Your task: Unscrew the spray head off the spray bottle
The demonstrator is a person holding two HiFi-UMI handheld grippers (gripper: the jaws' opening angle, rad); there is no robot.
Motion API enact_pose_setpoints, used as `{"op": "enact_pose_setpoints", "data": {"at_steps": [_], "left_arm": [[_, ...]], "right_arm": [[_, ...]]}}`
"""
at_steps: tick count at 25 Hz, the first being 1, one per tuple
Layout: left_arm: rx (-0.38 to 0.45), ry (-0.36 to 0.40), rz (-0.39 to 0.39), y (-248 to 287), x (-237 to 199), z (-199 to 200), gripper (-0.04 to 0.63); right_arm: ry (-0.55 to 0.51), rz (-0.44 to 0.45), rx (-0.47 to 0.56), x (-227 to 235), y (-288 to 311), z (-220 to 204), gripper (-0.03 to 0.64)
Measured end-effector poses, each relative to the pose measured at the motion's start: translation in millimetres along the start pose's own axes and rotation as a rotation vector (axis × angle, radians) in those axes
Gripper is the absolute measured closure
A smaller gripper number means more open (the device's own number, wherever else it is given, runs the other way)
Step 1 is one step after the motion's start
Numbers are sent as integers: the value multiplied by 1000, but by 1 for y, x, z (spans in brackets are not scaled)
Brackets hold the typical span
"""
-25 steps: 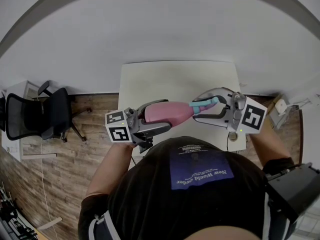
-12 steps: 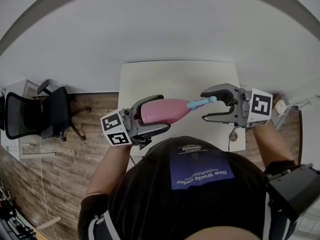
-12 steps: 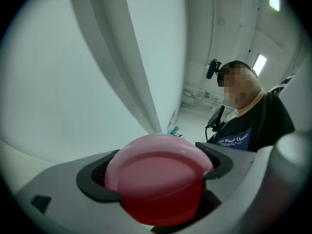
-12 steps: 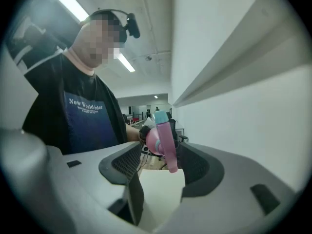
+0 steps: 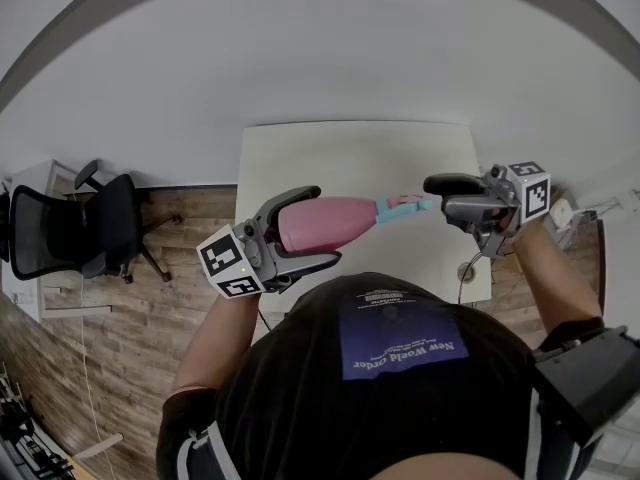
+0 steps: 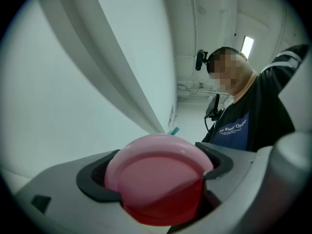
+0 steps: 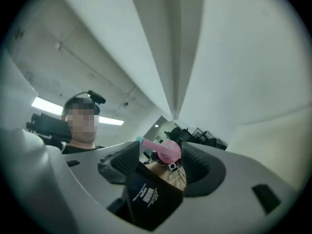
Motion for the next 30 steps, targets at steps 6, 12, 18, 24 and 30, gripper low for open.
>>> {"op": "enact_pose_setpoints", "data": {"at_steps": [6,12,18,24,30], "left_arm": [[-15,164,15,0,5,7,107],[-43,263,20,-14,4,3,107],[-53,300,45,-4,10,7,107],[-66,340,45,-4,10,8,107],[-102,363,49,-3,11,7,107]], "right_arm": [[285,73,106,22,-1,-10,356],[457,99,98,41,33,-28,356],[558,147,100,42,34,-28,356],[570,195,68,40,42,-24,356],[532,118,-29,44,52,-27,356]]}}
Point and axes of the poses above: the fingertips, and each gripper's own axes: y forward along the fingers, x to its right, z out of its top, the point moved 10 cm from there along -y, backward along the fingers, and after that the axes turned 6 degrees about z, right-handed, at the moved point
